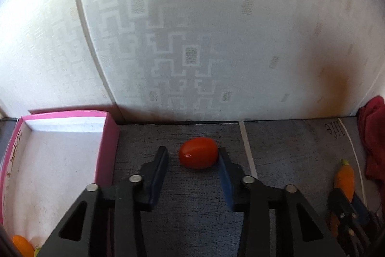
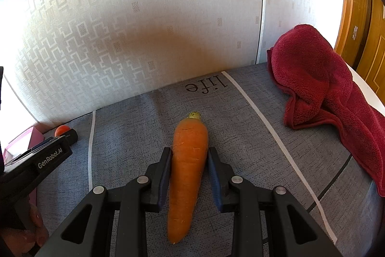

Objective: Organize fruits
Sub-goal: 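Move the open left gripper toward the red cherry tomato on the table, then close the left gripper on the red cherry tomato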

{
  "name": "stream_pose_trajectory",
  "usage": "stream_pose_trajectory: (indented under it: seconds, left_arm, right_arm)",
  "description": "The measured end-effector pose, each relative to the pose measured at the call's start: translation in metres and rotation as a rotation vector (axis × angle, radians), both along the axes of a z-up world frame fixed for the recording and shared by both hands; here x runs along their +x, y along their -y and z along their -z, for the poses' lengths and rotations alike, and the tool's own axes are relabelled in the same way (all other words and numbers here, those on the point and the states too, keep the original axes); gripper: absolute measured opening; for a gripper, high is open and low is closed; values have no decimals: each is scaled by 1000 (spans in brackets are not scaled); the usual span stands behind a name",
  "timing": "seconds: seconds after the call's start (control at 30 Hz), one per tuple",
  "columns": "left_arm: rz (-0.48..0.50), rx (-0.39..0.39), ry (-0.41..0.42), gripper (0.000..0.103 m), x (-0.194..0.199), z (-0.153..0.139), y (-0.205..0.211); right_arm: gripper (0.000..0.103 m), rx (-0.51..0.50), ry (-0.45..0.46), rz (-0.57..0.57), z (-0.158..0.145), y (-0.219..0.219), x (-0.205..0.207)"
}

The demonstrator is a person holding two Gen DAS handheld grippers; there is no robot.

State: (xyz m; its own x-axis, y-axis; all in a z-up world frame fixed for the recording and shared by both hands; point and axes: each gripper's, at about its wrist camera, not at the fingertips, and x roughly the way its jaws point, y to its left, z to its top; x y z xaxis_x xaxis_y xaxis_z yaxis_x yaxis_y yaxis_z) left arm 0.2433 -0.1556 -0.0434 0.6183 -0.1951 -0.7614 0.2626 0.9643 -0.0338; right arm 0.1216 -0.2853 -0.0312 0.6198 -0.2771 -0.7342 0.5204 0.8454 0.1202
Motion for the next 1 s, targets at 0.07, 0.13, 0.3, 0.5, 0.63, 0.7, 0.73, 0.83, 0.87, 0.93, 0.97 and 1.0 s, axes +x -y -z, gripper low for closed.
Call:
stream_pose_trajectory:
  seconds: [0.07, 0.13, 0.3, 0.5, 0.63, 0.7, 0.73, 0.83, 0.87, 0.93, 0.97, 1.0]
  left_arm:
    - [2, -10, -4, 36, -2, 0, 1]
    - [6, -18, -16, 34, -7, -1, -1]
    - [28, -42, -19, 28, -22, -7, -6]
    - [58, -61, -8, 29, -33, -7, -17]
    - [9, -61, 10, 71, -21, -15, -19]
    - [2, -68, -4, 69, -11, -14, -16]
    - [1, -63, -12, 70, -5, -13, -11]
    - [-6, -20, -19, 54, 9, -9, -3]
    - [-8, -10, -22, 50, 12, -7, -1]
    - [-5, 3, -2, 33, 11, -8, 1]
    - [4, 6, 3, 31, 11, -8, 3]
    - [11, 11, 4, 31, 10, -8, 7]
  right_arm:
    - [30, -1, -1, 0, 1, 0, 1]
    - [30, -2, -2, 0, 0, 0, 1]
    - [30, 2, 1, -1, 0, 0, 1]
    - [30, 5, 3, -1, 0, 1, 1]
    - [30, 3, 1, -2, 0, 2, 1]
    - [30, 0, -1, -3, 0, 1, 1]
    - [30, 0, -1, -3, -1, 1, 1]
    - [30, 2, 0, -3, -1, 1, 1]
    - [30, 2, 0, -3, -1, 1, 2]
    - [30, 1, -1, -3, -1, 1, 1]
    - [30, -1, -3, -3, -1, 0, 2]
    - [30, -2, -3, -4, -1, 0, 2]
